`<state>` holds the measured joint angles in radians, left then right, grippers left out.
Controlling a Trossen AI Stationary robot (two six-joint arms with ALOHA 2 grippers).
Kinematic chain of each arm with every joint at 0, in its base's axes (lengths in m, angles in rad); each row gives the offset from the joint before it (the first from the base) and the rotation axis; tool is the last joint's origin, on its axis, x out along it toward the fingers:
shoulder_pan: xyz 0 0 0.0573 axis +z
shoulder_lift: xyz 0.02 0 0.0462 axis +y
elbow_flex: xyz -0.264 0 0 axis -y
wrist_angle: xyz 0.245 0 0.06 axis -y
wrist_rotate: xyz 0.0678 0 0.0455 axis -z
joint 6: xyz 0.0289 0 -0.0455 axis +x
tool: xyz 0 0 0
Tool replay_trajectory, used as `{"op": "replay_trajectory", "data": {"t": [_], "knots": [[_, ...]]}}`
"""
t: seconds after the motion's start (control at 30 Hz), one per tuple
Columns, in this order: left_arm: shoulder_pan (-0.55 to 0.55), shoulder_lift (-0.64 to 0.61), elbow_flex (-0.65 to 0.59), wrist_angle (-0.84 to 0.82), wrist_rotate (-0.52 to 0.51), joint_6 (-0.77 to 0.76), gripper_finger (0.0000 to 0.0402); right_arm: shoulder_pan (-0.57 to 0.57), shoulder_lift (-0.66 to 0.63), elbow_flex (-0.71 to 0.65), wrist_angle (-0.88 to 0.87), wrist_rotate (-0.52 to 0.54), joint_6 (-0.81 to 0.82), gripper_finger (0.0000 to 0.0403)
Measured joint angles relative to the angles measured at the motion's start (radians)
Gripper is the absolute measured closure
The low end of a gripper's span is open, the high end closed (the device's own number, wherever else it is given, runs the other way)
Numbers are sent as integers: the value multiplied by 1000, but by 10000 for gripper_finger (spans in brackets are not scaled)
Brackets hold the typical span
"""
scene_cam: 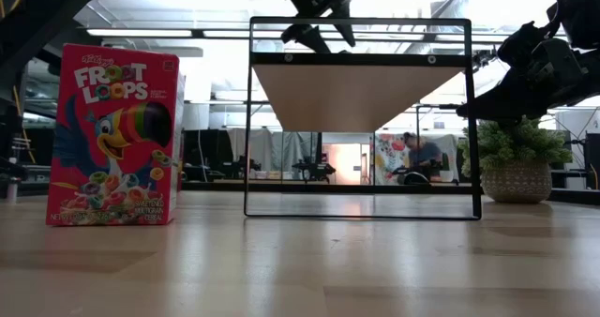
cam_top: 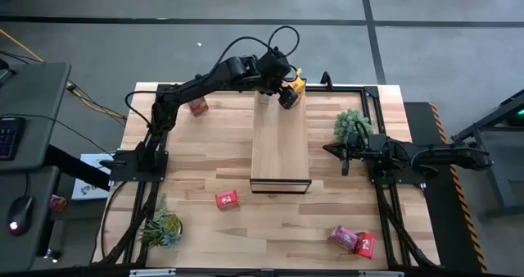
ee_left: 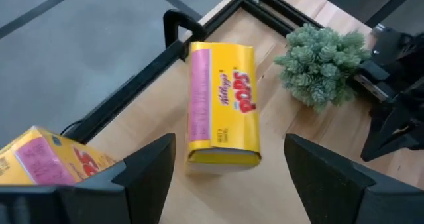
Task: Stack cereal on shelf
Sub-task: Align the yellow cereal box with the other yellow cereal box on the shelf
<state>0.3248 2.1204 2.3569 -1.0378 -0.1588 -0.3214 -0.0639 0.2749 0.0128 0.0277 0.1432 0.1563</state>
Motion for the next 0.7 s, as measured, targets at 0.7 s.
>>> {"op": "replay_trajectory", "data": {"t": [0.7], "knots": [[48,-64,-1,87,53,-29,129,0,0,0,0,0,0,402]]}}
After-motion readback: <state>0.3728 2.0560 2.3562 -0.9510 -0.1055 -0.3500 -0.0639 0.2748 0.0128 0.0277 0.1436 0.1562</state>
